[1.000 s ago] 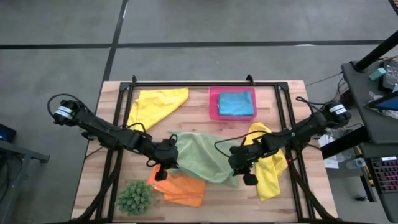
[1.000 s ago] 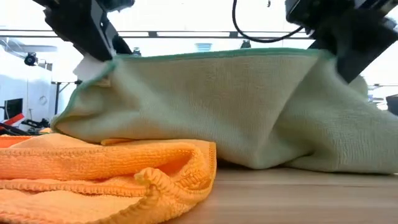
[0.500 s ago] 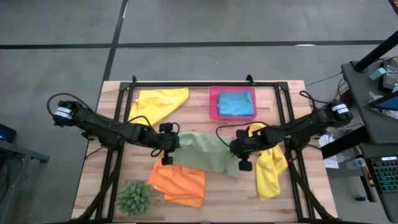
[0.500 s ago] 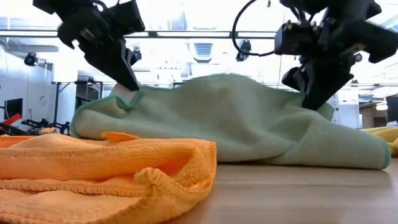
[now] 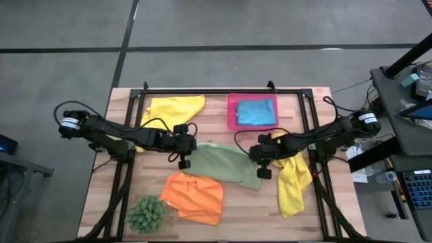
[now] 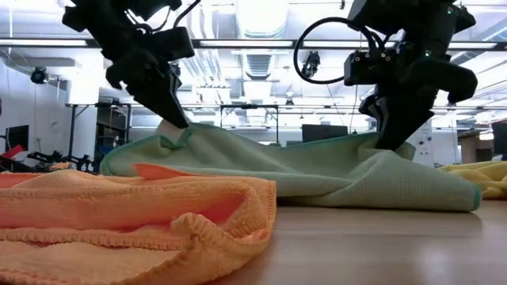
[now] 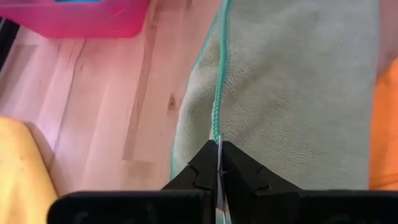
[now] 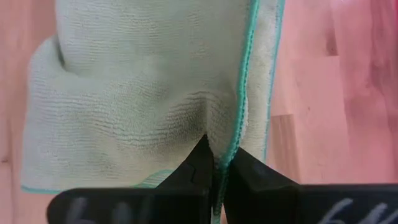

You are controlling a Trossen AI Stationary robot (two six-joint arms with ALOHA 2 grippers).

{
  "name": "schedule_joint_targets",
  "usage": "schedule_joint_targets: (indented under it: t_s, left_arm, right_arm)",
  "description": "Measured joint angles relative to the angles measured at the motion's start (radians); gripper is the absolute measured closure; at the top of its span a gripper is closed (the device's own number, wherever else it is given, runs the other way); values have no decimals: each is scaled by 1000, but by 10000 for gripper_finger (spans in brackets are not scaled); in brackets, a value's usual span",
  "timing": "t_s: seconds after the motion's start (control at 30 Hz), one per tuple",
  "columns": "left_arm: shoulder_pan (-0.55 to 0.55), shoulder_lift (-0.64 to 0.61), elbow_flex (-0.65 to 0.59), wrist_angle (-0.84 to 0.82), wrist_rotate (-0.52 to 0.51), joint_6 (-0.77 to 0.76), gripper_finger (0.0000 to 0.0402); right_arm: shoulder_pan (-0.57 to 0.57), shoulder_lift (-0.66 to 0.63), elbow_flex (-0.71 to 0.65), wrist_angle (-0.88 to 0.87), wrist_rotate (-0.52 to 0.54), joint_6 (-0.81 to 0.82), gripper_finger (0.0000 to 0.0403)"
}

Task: Fold microfiber towels
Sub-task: Fold the green microfiber cloth

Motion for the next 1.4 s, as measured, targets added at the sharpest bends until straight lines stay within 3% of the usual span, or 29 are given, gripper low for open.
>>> schedule_joint_targets:
  t_s: [0.3,0.57,0.77,0.9,1.1,1.4]
  left_arm:
    - [4,-70,55,-23,-109,233,401]
    - [74,-280,105,-28,-79,391,402]
    - [134,-428,135,-25,-21,513,402]
    - [132,-512,140,-26,31,509,402]
    - [109,-571,102,-34,286,318,401]
    - [-2,-492,66,-157,316,50,401]
  right_arm:
    - [-9,-34,102,-287,228,-55,394]
    - [-26,-118,267,-437,422,-204,394]
    - [-55,-188,416,-475,431,-304,394]
    - [-53,-231,474,-490,337,-328,394]
    - [-28,-260,468,-485,108,-277,394]
    - [77,-234,363,-388,-180,-233,394]
